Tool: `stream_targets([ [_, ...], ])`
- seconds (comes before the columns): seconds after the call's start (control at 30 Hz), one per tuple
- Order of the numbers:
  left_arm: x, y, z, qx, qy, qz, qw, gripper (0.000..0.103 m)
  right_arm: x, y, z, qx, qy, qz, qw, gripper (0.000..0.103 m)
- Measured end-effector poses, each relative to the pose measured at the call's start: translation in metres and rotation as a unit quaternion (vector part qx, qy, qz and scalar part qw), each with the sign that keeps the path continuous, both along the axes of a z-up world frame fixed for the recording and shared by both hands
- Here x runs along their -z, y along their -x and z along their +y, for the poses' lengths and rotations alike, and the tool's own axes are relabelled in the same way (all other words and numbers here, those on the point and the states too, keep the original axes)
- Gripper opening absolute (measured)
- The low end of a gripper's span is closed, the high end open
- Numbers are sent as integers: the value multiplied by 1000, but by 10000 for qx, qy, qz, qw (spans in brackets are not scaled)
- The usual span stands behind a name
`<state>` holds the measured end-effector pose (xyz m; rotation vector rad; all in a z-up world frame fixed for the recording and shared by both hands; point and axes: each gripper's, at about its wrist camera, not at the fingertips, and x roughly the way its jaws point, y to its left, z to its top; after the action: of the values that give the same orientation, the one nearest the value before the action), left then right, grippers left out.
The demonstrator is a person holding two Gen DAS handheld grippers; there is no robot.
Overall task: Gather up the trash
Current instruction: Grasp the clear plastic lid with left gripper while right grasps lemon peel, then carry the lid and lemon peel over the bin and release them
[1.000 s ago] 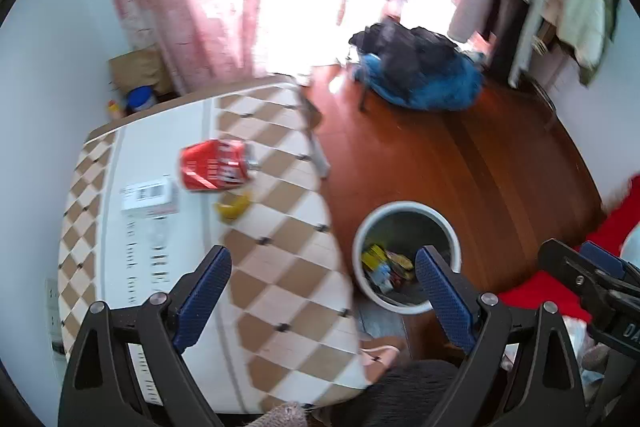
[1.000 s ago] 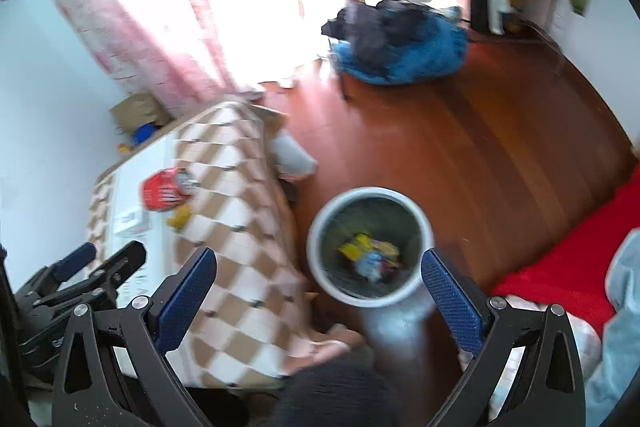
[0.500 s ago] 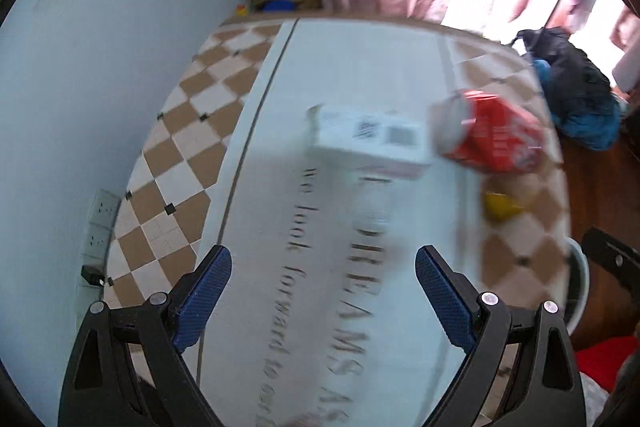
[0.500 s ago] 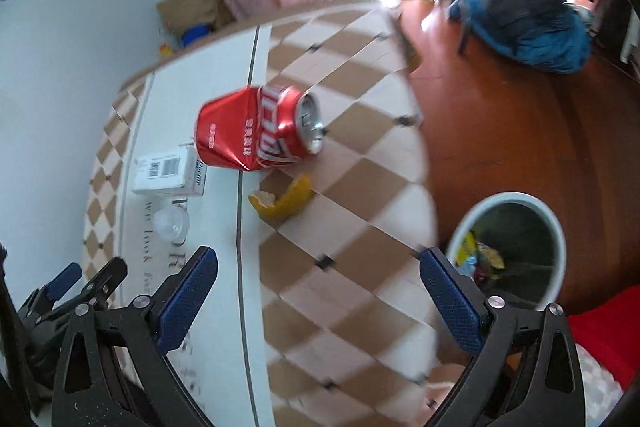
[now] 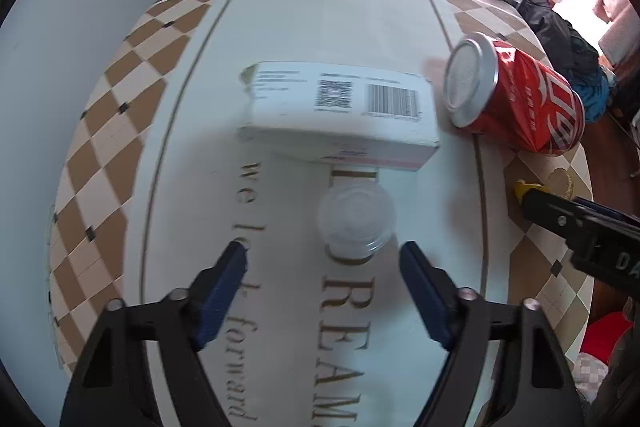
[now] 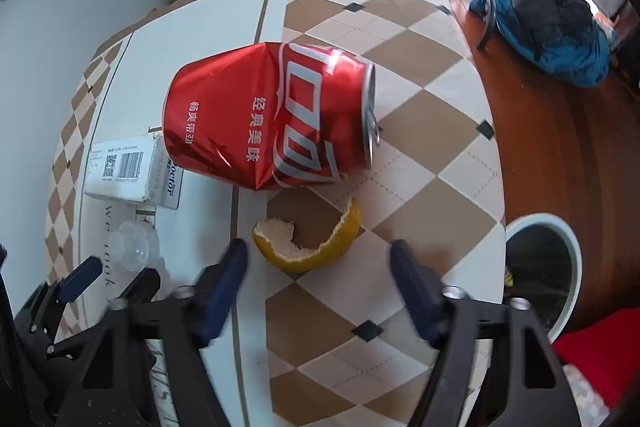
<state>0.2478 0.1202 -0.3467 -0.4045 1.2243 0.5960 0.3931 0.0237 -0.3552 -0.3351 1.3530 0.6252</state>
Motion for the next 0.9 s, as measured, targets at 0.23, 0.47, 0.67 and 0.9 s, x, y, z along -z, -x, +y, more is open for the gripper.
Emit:
stream_targets([
  [0.23, 2, -6, -4, 163, -69, -143, 9997, 35, -6, 7, 8, -253, -51, -258, 9993, 40],
  [0.47, -7, -10, -16, 255, -207, -215, 9992, 35, -14, 15, 3, -316, -173, -277, 9990, 32],
  [0.67, -35, 5, -21, 240, -474, -417, 9977, 35, -36, 26, -15, -285, -445, -257, 9983, 31],
  [0.9, -95, 33, -35, 214, -696, -856, 9937, 35, -94, 46, -55, -154, -979, -409, 9942, 31],
])
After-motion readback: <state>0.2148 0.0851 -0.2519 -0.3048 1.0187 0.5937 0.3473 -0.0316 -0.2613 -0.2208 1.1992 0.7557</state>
